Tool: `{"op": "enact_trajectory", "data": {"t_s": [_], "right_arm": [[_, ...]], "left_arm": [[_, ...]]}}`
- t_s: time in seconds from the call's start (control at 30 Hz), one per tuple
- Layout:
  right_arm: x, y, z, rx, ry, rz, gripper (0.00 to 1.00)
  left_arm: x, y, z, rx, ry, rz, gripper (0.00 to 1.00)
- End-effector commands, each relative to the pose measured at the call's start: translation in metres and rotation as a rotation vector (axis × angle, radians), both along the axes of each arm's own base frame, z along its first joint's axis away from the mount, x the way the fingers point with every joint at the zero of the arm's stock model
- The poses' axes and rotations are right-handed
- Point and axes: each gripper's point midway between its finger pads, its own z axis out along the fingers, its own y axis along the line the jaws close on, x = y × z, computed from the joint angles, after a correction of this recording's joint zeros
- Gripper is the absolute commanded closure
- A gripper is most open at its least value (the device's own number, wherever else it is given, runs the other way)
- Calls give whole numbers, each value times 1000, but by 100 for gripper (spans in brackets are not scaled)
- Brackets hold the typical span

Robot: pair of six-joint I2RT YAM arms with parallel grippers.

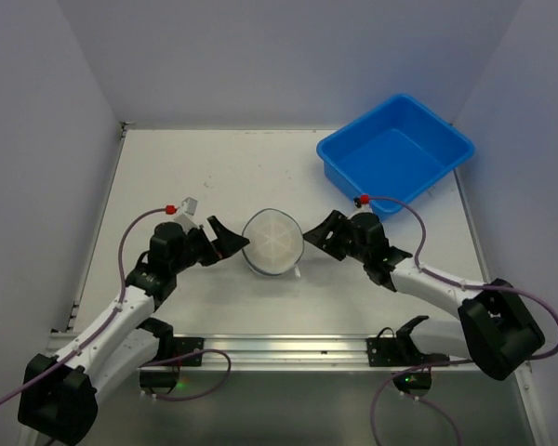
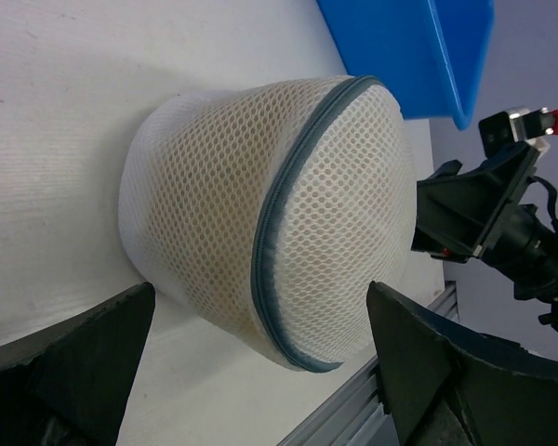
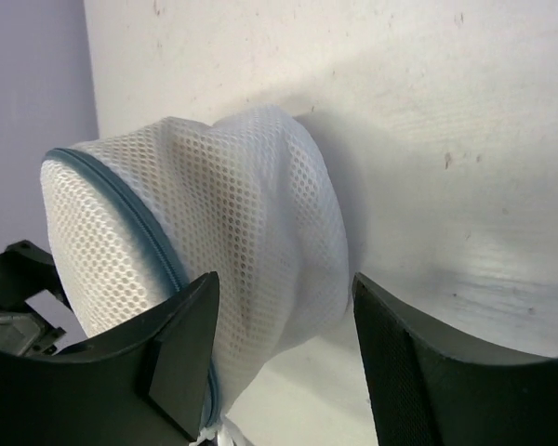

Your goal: Unzip the laundry bag and remove the bra

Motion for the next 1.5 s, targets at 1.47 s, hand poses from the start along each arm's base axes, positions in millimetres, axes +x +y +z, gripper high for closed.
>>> {"op": "enact_trajectory", "data": {"t_s": [1.47], "right_arm": [[-35,39,49,-114,-172,298,41]], "left_arm": [[-3,-38,11,-92,40,48,0]]}}
